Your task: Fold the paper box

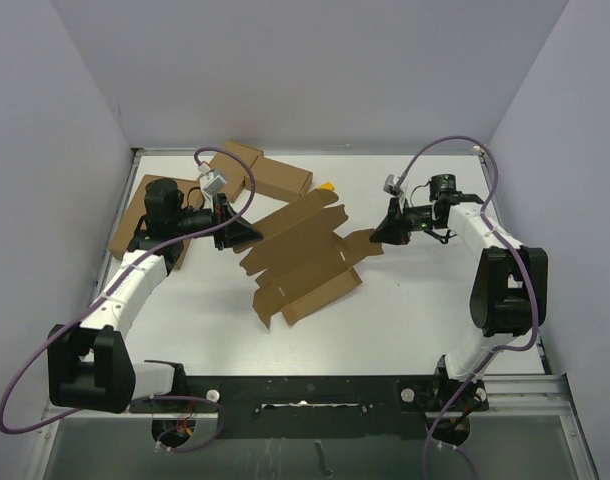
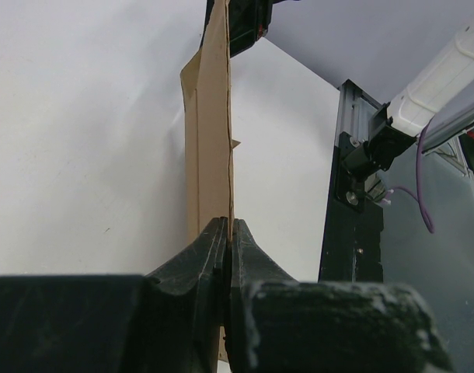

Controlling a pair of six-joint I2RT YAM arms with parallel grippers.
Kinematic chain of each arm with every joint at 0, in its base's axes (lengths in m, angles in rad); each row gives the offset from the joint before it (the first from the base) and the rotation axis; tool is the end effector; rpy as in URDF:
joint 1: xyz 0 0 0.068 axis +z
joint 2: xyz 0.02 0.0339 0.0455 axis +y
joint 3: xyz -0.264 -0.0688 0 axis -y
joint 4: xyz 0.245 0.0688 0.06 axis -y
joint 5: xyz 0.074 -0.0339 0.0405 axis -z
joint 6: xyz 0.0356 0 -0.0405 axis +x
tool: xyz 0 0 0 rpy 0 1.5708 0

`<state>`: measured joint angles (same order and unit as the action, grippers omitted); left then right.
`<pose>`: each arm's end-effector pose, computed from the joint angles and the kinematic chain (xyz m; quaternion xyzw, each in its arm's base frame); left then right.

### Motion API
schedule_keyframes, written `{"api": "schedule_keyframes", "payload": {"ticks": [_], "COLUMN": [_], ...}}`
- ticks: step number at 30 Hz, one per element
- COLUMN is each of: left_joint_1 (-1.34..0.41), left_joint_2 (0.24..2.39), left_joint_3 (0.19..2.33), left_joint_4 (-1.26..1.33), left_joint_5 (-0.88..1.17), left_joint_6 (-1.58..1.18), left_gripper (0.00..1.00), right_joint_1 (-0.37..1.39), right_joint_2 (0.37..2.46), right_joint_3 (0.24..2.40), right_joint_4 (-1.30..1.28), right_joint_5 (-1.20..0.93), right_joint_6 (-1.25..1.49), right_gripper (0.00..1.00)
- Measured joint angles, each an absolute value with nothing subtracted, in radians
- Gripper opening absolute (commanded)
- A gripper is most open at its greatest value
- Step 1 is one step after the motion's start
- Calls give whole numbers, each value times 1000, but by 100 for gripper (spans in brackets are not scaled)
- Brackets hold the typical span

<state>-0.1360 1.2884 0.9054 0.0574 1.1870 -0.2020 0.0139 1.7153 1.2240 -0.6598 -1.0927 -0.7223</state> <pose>0.2718 -0.0705 0.3032 0.3037 0.6838 -0.5292 0.4001 0.3387 0.0363 0.2295 -0.4017 0.7408 0.4149 0.3432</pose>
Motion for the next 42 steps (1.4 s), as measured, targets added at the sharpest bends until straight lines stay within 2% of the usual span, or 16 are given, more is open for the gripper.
{"api": "schedule_keyframes", "payload": {"ticks": [1, 13, 26, 35, 42], "left_joint_1": [-136, -153, -203, -204, -204], "left_joint_2": [1288, 1288, 1303, 1342, 1381], "left_joint_3": [905, 905, 934, 936, 936], "left_joint_4": [57, 46, -67, -92, -93], "left_joint_5": [1187, 1148, 1080, 1099, 1127], "left_joint_6": [-202, -198, -208, -302, -372], "left_gripper": [0, 0, 0, 0, 0], "right_joint_1": [14, 42, 134, 170, 165], "right_joint_2": [1715, 1713, 1695, 1715, 1729], "right_joint_3": [1224, 1225, 1161, 1149, 1149], "right_joint_4": [-662, -667, -482, -429, -466], "right_joint_5": [-1094, -1119, -1083, -1021, -1033], "right_joint_6": [-725, -706, -531, -477, -535], "right_gripper": [0, 0, 0, 0, 1]}}
